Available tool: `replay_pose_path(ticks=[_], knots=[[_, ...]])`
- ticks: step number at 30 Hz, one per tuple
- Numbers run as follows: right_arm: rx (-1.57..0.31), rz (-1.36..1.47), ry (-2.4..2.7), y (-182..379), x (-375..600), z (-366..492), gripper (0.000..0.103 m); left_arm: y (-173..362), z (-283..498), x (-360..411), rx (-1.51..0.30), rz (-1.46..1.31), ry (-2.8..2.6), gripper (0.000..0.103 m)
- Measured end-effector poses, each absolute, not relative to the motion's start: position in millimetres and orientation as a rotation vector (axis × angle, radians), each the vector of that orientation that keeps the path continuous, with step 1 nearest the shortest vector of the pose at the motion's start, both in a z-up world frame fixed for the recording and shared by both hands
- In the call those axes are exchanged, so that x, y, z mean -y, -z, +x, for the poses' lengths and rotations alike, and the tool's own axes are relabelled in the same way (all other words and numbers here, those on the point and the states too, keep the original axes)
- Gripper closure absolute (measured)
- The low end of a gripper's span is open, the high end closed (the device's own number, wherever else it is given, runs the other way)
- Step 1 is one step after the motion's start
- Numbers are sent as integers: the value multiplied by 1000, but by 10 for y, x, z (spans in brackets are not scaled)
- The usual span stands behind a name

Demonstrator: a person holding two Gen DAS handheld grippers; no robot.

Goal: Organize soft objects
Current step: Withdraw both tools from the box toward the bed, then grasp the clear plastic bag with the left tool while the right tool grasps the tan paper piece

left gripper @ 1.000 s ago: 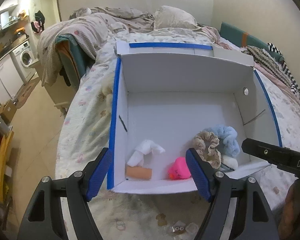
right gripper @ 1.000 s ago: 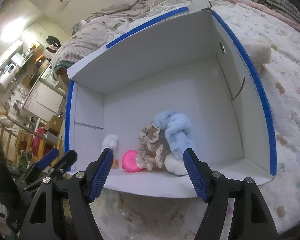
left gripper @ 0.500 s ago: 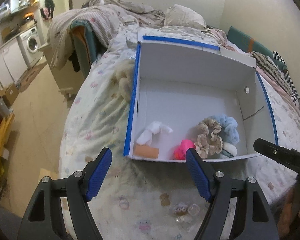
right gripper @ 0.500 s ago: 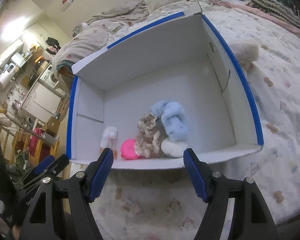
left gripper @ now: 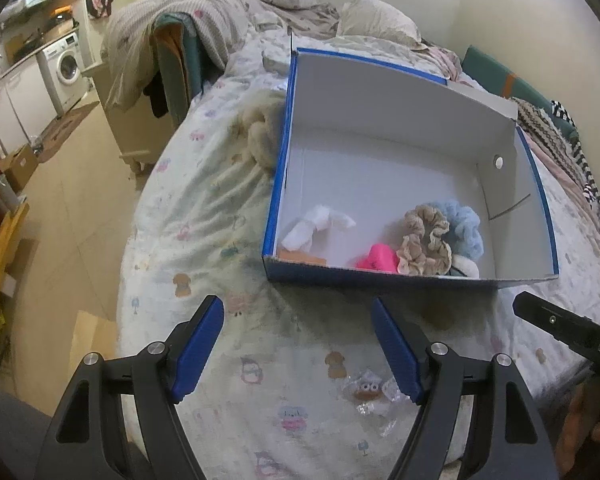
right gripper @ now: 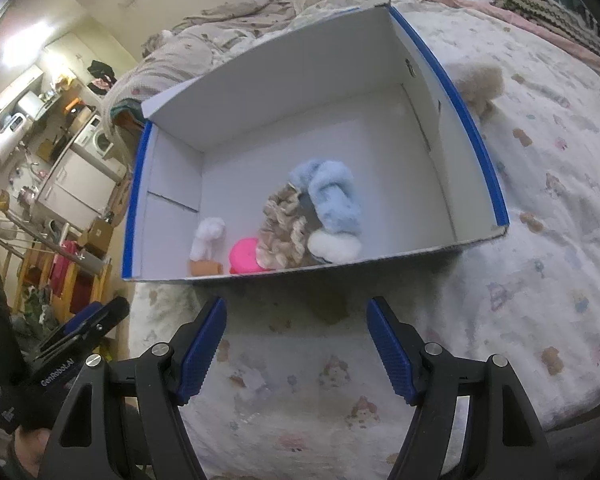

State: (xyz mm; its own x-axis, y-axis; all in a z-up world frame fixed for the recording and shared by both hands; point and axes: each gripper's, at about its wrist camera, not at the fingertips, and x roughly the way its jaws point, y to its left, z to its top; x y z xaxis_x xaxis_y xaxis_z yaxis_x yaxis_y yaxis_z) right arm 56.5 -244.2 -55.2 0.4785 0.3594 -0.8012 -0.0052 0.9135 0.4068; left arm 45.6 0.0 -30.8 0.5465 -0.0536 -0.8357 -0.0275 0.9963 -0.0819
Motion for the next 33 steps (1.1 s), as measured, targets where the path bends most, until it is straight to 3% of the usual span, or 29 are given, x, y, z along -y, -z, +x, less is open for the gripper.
replay_pose_path(ticks=[25, 28, 33], knots=[[-1235, 374, -159, 938, 2416, 730, 26, 1402, 464, 794, -1433, -67, 239, 30], [-1250, 379, -150, 992, 2429, 741, 26, 1454, 474, 845, -1442, -35, 231, 50], [-1283, 362, -130, 1093, 2398, 795, 26, 1437, 512, 777, -1439, -94, 228, 65]])
